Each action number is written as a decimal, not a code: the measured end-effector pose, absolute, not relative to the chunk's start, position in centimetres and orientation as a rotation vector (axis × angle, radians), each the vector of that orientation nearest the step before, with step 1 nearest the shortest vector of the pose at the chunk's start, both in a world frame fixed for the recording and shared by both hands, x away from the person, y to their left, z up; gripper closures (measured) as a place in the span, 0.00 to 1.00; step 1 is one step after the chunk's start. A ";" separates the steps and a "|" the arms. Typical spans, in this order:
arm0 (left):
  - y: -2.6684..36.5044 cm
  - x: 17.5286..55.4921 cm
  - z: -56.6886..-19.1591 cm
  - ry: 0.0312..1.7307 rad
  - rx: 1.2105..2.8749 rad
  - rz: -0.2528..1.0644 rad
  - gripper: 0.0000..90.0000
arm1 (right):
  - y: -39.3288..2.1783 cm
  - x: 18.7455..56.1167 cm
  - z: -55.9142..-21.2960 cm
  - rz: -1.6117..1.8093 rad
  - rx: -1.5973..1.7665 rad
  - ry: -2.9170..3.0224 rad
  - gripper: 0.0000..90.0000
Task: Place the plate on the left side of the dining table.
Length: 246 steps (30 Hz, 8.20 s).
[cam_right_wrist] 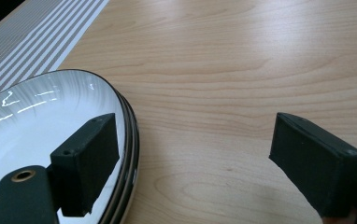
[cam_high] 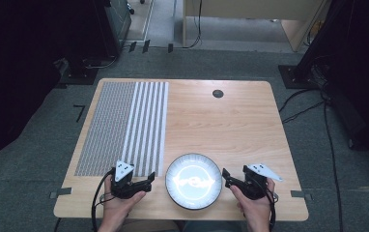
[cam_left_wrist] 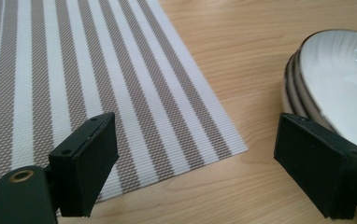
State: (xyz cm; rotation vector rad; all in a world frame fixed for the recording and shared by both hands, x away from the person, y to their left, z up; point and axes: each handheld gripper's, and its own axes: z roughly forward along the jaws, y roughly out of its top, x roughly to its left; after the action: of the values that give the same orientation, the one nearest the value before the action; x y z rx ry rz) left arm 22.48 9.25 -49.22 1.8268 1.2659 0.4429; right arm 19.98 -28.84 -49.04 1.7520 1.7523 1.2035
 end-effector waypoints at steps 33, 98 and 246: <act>3.8 22.5 -49.1 1.159 1.916 0.305 0.68 | -25.7 20.0 -49.0 1.221 1.765 1.776 0.76; 3.0 21.9 -50.0 1.164 1.897 0.274 0.73 | -27.6 20.3 -48.9 1.463 2.114 1.742 0.88; 21.6 36.4 -45.0 1.503 1.650 0.155 0.80 | -8.5 39.4 -45.0 1.526 2.197 1.952 0.93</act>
State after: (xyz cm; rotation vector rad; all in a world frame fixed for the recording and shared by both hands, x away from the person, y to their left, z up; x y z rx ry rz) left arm 36.43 21.61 -45.05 1.6497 1.5030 0.1549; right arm 39.42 -8.46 -45.04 2.1968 1.9515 1.5261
